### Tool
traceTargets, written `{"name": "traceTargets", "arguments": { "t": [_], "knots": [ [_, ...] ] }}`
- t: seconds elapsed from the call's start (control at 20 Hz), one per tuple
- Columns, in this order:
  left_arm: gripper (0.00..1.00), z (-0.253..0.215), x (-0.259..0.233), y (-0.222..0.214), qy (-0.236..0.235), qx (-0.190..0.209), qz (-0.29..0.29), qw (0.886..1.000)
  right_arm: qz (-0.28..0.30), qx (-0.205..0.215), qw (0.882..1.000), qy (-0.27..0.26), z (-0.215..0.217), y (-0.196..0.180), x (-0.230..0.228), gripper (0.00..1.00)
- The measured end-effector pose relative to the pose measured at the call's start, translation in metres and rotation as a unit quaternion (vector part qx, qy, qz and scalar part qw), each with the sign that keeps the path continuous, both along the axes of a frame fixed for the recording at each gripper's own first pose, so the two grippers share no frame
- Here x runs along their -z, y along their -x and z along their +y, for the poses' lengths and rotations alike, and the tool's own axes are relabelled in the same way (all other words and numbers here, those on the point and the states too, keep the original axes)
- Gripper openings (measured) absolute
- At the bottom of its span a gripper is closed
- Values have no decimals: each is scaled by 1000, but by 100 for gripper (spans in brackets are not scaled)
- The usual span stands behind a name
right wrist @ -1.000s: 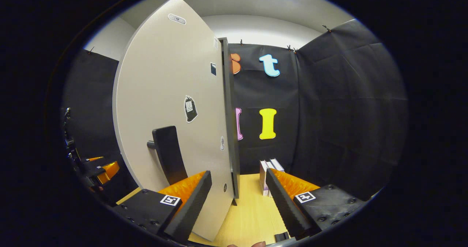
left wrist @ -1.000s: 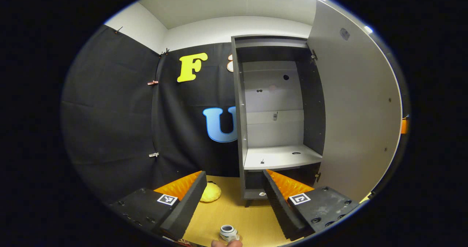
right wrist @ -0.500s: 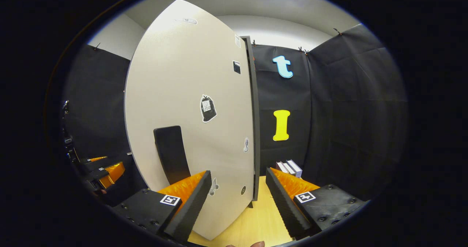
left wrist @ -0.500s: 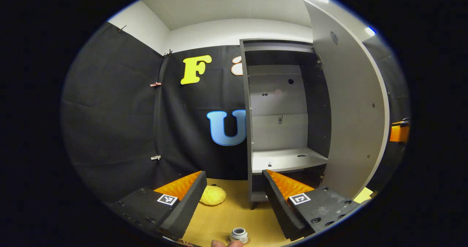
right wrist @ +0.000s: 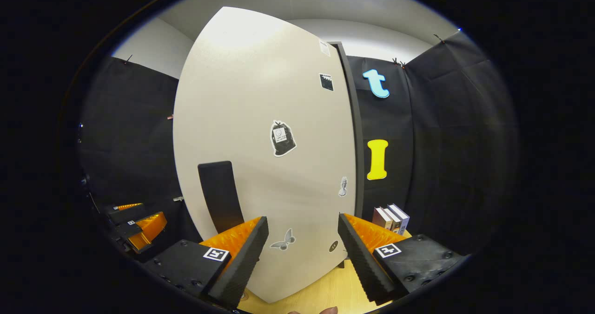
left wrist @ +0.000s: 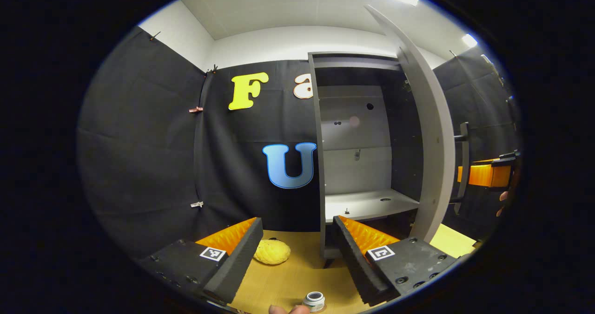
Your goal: Open the cabinet door with the right hand, grasp the bottle in the cabinet with the left hand and place it on the coaster, then close the cabinet door with the right hand.
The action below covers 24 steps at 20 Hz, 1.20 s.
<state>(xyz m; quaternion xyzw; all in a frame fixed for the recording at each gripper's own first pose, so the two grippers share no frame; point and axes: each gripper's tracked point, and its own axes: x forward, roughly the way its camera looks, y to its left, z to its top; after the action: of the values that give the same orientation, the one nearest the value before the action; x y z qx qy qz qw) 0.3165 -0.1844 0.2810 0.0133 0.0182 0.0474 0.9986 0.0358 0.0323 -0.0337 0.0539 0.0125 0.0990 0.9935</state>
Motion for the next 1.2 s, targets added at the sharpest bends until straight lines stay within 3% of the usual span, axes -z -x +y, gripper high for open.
{"name": "traceTargets", "arguments": {
  "t": [0.3,1.2],
  "knots": [
    [94,1,-2,0,5,3,-4,1000,-3,-3,1000,-1,3,2,-2,98],
    [95,-48,-13,-3,11,42,-7,999,-6,36,999,23,-53,13,6,97]
  ]
}}
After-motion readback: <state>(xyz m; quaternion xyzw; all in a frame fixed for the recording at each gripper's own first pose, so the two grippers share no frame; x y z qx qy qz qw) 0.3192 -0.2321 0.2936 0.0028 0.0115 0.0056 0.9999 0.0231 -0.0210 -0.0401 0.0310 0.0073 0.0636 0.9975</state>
